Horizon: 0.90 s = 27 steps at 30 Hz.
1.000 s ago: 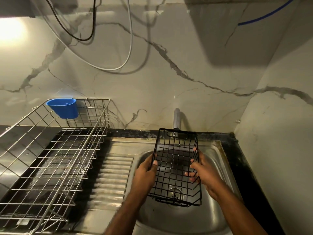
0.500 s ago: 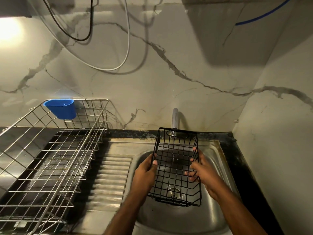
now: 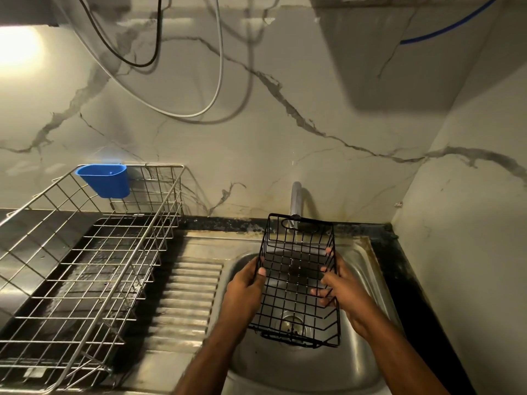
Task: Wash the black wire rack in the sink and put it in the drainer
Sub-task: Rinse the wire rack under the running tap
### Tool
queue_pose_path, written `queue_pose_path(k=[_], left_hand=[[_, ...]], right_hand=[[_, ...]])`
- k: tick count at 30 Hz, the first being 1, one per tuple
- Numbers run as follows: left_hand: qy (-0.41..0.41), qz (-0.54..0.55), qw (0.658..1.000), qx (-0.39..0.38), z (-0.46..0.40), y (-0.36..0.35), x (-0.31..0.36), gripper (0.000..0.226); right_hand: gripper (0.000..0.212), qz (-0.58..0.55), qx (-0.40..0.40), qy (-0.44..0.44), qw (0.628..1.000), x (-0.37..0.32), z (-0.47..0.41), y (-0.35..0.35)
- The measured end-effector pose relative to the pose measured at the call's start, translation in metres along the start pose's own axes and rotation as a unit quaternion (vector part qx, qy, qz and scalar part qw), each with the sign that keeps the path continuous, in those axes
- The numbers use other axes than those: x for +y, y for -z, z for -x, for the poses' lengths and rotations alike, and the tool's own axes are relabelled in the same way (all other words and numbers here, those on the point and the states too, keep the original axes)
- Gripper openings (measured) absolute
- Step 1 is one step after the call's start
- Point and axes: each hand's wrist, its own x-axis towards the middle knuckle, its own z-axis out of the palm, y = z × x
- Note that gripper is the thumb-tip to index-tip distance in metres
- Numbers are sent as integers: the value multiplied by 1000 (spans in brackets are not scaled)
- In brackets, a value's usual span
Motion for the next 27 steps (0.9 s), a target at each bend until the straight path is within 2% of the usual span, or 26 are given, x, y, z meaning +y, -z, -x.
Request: queue_pose_path(k=[7, 27], left_hand=[[5, 10, 1000, -10, 0, 0, 0, 33], [14, 19, 999, 27, 4, 9, 5, 32]], right_hand=[[69, 0, 2, 0, 1000, -1, 2, -1], [66, 3, -13, -3, 1000, -12, -5, -11]])
